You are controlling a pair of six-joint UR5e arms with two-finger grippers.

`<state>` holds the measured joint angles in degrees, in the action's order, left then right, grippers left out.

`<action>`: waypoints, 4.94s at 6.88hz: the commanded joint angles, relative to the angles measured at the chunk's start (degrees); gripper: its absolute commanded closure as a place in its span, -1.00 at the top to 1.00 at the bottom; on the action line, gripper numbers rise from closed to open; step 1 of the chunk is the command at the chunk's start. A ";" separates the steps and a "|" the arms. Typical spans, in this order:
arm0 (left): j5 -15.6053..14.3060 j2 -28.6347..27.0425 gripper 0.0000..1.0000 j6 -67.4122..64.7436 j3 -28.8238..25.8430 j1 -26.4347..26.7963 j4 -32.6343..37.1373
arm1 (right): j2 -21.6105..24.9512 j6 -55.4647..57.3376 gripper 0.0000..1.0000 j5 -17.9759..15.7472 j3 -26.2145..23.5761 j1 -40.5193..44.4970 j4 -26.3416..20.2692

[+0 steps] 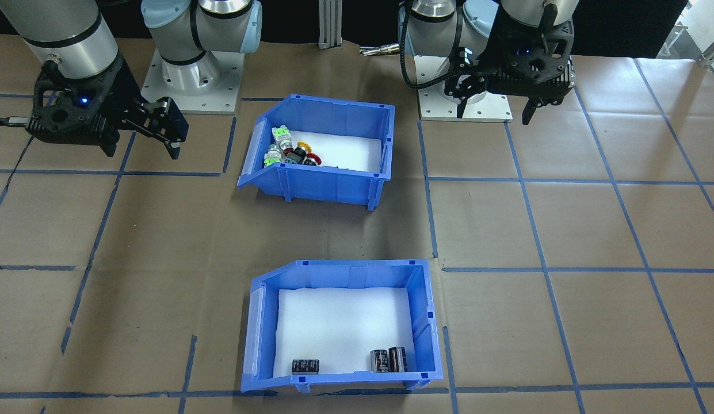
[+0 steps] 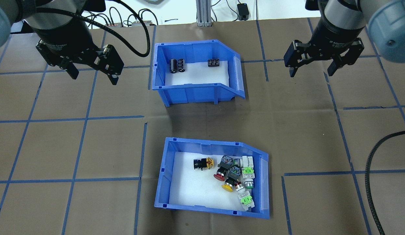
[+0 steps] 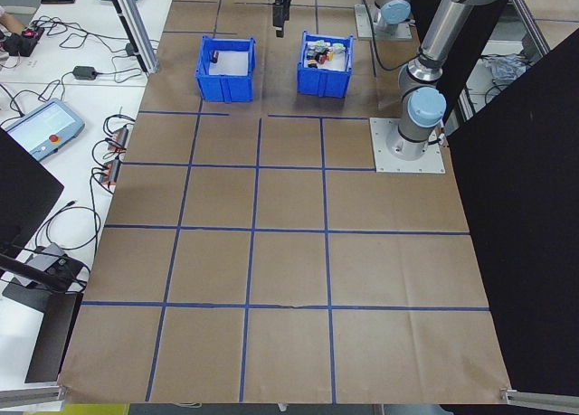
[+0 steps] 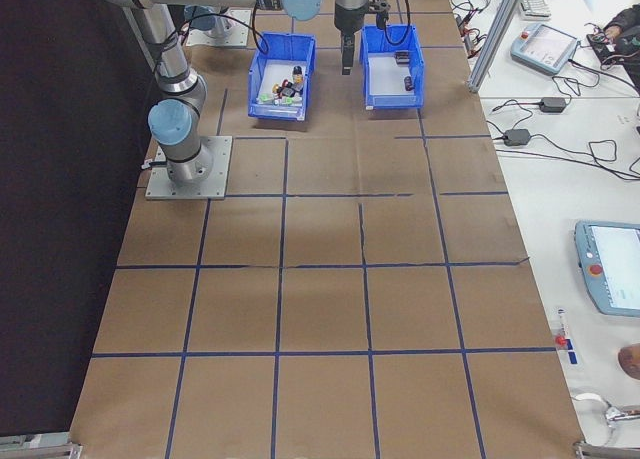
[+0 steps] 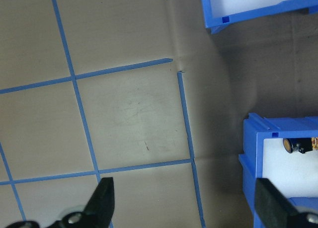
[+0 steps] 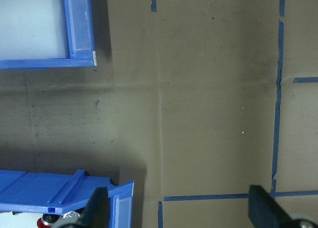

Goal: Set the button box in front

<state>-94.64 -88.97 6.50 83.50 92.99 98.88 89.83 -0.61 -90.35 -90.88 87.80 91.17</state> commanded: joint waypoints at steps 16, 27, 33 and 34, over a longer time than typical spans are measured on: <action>9.89 22.64 0.93 -90.12 23.83 0.97 1.58 | -25.10 -27.61 1.00 3.08 27.30 7.01 -0.21; 13.43 8.29 0.99 -125.07 42.09 28.74 -30.59 | -36.12 -59.68 1.00 -0.79 22.62 28.57 11.78; 13.43 5.12 0.35 -127.71 48.07 29.09 -41.40 | -36.39 -58.36 0.90 -0.27 13.18 28.57 28.27; 13.61 5.12 0.01 -127.79 48.08 29.09 -41.66 | -35.43 -58.36 0.37 -0.79 13.36 28.66 27.92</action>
<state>-81.23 -83.65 -121.28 131.47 122.04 57.49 53.58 -59.04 -90.92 -77.68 116.39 119.40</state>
